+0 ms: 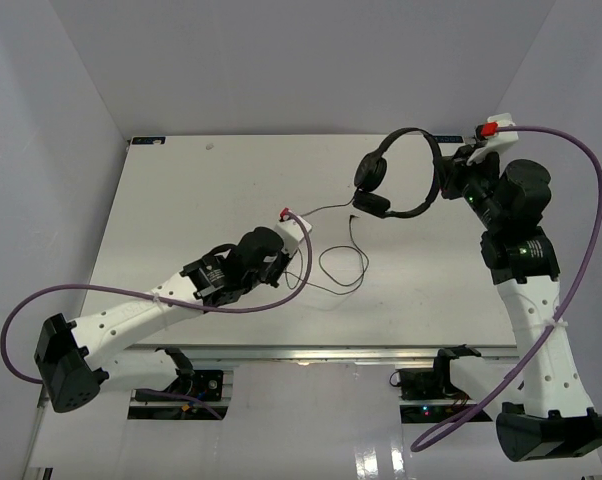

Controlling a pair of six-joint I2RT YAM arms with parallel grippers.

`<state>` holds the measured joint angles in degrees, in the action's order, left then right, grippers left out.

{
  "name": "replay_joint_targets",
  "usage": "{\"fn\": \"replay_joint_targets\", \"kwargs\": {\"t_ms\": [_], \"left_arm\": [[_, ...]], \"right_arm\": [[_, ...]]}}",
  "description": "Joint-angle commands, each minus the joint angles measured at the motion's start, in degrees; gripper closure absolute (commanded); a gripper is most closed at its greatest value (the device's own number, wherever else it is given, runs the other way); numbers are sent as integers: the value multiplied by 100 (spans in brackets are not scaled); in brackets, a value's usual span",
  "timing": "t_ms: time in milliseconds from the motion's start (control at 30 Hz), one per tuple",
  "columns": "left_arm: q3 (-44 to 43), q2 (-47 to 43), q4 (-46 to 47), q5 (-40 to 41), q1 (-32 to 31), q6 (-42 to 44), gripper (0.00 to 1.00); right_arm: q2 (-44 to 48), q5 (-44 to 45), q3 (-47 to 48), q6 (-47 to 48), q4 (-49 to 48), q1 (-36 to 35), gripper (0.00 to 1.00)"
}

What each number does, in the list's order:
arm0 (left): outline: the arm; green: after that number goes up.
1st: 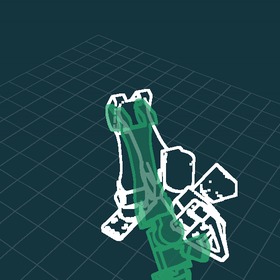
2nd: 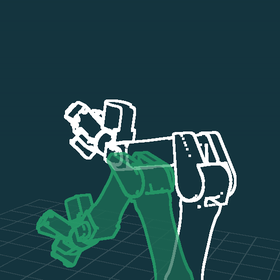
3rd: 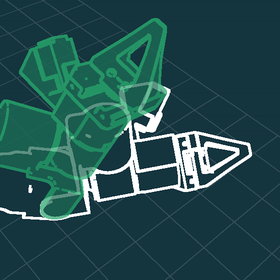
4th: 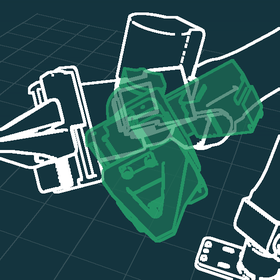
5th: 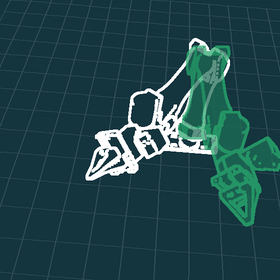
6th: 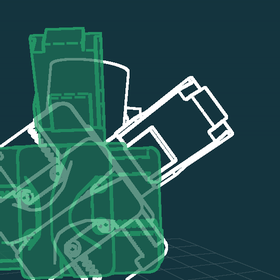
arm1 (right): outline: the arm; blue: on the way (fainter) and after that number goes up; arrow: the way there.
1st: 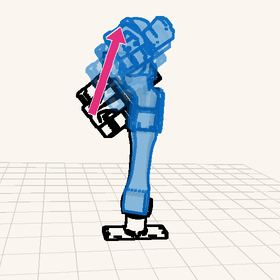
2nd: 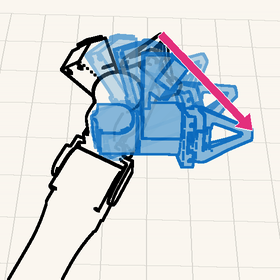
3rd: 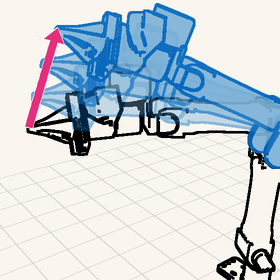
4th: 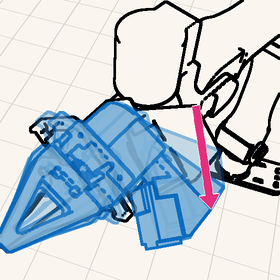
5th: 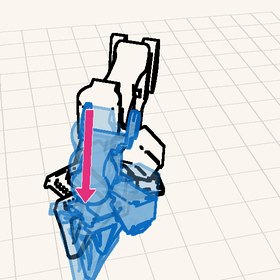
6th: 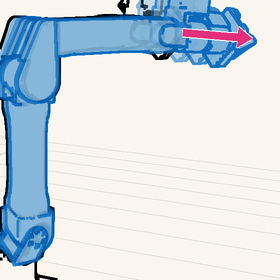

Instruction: Wrap the headphones

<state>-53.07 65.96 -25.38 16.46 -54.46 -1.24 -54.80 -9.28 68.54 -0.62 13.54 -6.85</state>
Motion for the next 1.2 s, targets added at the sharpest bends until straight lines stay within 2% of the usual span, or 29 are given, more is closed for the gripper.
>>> {"fn": "replay_joint_targets", "kwargs": {"t_ms": [0,267,367,567,733,1033,1100,1167], "left_arm": [[-492,27,-1351,1159,72,86,100],[-1017,-254,-2657,1712,76,-539,100],[-1651,-471,-3340,1969,76,-827,100],[-2611,-1119,-3772,2458,81,-764,100],[-3073,-1486,-3623,1968,81,-685,100],[-4382,-741,-3773,1321,76,-409,100],[-4755,-520,-3849,1231,76,-292,100],[-5242,-182,-4207,1356,76,-163,100]], "right_arm": [[257,311,389,-12,-581,25,92],[231,1647,818,28,-749,34,92],[239,2055,730,205,-781,26,92],[666,2154,-317,650,-1072,25,92],[980,2154,-1357,804,-1226,25,92],[617,1925,-2033,983,-1293,-61,92],[474,1767,-2131,1011,-1293,-88,92],[219,1200,-2161,1029,-1146,-104,92]]}}
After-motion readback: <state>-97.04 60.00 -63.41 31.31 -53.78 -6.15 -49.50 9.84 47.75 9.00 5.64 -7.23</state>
